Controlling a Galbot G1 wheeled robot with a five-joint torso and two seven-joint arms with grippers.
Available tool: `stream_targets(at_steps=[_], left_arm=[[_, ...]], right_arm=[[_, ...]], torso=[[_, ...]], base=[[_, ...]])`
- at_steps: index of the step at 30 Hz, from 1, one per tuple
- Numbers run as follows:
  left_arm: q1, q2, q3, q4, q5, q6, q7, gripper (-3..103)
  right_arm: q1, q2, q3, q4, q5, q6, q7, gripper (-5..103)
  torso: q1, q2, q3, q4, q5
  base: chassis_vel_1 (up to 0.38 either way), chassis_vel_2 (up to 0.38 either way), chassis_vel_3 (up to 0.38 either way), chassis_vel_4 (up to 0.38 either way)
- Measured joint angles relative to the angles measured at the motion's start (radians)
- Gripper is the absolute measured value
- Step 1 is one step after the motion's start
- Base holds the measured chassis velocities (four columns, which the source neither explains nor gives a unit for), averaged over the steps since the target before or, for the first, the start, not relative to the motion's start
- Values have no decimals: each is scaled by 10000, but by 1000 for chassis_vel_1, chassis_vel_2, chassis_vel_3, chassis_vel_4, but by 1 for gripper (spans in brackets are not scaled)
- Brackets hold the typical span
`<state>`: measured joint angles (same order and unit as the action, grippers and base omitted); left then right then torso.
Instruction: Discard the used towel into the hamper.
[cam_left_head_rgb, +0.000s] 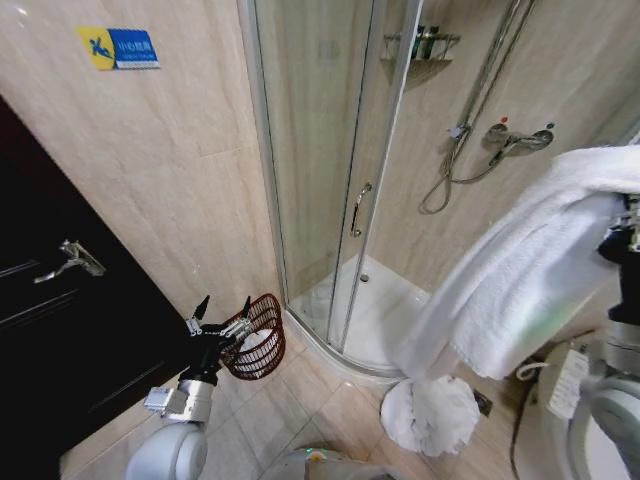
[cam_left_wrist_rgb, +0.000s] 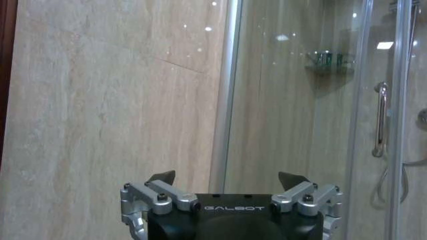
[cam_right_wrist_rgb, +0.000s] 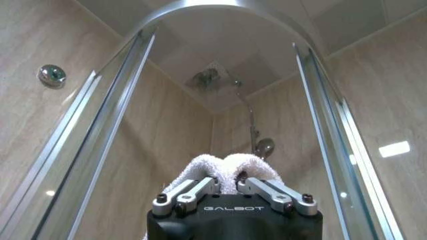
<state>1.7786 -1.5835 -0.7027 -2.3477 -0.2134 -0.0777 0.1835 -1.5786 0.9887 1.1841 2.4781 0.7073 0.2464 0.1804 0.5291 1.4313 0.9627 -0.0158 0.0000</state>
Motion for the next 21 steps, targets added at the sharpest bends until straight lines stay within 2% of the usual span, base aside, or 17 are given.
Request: stream_targets(at_steps=[10, 18, 19, 21], left_arm=[[-1, 0, 0, 0, 0, 0, 0, 100], [-1, 1, 0, 0, 0, 0, 0, 100], [0, 0, 0, 0, 0, 0, -1, 100], [0, 0, 0, 0, 0, 0, 0, 100]], right_arm=[[-124, -6, 171, 47, 149, 25, 38, 8], [-218, -6, 285, 64, 199, 45, 40, 8], [-231, -2, 297, 64, 201, 48, 40, 8], [-247, 0, 302, 64, 203, 51, 39, 8]], torso=[[3, -2, 1, 1, 0], [4, -4, 1, 3, -9], [0, -3, -1, 1, 6], [-1, -2, -1, 0, 1]], base=[[11, -13, -24, 11], [123, -115, -120, 138], [218, -170, -224, 190], [214, -178, -224, 210]])
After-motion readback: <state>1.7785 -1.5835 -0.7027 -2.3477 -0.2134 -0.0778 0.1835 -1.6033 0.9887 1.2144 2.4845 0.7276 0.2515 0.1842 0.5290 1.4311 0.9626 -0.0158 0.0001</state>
